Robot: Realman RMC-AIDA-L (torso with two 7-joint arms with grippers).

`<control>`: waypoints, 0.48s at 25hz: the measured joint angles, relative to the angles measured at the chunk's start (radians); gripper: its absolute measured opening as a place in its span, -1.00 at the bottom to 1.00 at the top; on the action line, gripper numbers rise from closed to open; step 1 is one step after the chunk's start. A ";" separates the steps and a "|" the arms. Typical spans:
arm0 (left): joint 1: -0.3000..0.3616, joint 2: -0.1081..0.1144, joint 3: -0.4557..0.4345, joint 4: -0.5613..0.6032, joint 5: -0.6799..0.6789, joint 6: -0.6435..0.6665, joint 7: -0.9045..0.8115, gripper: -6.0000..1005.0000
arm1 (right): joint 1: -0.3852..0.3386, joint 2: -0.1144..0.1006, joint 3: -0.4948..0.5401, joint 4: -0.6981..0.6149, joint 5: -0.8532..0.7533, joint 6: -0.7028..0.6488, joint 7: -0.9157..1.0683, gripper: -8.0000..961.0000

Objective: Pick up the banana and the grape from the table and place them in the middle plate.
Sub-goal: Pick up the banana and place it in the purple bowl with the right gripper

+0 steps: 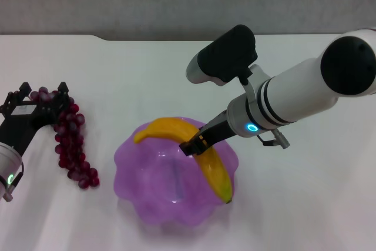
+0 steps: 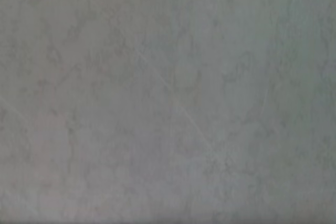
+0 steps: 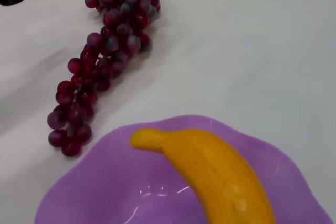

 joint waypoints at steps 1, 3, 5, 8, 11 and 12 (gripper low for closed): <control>0.000 0.000 0.000 0.000 0.000 0.000 0.000 0.76 | 0.000 0.001 -0.001 0.000 0.000 -0.004 -0.003 0.09; 0.000 0.000 0.000 0.000 0.000 0.000 0.000 0.76 | 0.000 0.002 -0.002 -0.001 0.001 -0.012 -0.009 0.09; 0.000 0.000 0.000 0.000 0.000 0.000 0.000 0.76 | -0.003 0.002 -0.002 -0.001 0.001 -0.026 -0.021 0.09; 0.001 0.000 0.000 -0.001 -0.001 0.000 0.000 0.76 | -0.009 0.001 -0.008 -0.004 0.011 -0.054 -0.039 0.09; 0.001 -0.001 -0.001 -0.001 -0.001 0.000 0.000 0.76 | -0.010 0.001 -0.024 -0.018 0.038 -0.077 -0.056 0.09; 0.001 -0.001 -0.001 -0.001 -0.001 0.000 0.000 0.76 | -0.010 0.001 -0.028 -0.030 0.046 -0.087 -0.061 0.09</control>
